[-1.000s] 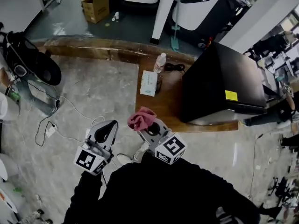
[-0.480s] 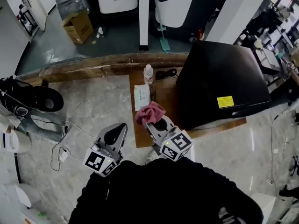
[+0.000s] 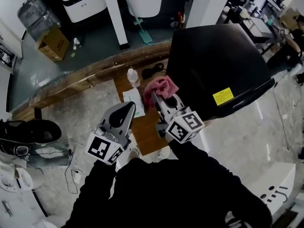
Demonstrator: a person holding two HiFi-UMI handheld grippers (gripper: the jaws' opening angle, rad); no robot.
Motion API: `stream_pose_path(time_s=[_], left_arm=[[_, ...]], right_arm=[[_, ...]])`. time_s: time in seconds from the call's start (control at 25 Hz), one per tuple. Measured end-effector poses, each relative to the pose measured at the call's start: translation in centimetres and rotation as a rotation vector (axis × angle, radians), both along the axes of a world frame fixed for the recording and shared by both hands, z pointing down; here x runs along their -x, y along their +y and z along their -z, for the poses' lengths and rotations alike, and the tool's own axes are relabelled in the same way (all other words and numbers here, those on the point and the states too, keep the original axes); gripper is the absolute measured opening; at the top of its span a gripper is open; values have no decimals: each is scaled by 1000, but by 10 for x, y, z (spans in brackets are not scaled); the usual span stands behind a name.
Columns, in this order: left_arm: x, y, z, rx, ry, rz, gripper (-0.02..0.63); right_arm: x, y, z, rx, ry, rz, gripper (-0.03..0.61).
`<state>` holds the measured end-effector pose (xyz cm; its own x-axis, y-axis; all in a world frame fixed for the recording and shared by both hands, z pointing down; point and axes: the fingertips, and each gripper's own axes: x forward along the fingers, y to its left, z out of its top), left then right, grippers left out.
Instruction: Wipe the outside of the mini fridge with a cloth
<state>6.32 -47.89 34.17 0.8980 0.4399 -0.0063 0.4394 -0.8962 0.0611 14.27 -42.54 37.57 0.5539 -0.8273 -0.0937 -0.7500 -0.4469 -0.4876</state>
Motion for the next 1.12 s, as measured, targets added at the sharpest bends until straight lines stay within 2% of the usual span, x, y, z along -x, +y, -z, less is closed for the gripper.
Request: stream_pose_path(time_s=[0.16, 0.32, 0.64, 0.76, 0.88, 1.0, 1.12], left_arm=[[-49, -4, -1, 15, 15, -126, 6], [-80, -3, -8, 26, 21, -255, 6], [-143, -8, -19, 53, 1, -434, 6], [-153, -6, -27, 60, -15, -471, 6], [-160, 0, -37, 50, -28, -503, 6], [-170, 7, -49, 29, -42, -516, 6], [-180, 16, -63, 17, -60, -531, 6]], right_arm=[[-53, 13, -7, -50, -72, -190, 55], [-96, 32, -14, -129, -150, -361, 55], [-160, 41, -29, -321, -305, -587, 55], [-172, 54, -43, -426, -375, -640, 55], [-176, 63, -55, -516, -428, -643, 60], [-177, 64, -73, -572, -496, -647, 61], [-178, 66, -92, -588, -530, -656, 61]])
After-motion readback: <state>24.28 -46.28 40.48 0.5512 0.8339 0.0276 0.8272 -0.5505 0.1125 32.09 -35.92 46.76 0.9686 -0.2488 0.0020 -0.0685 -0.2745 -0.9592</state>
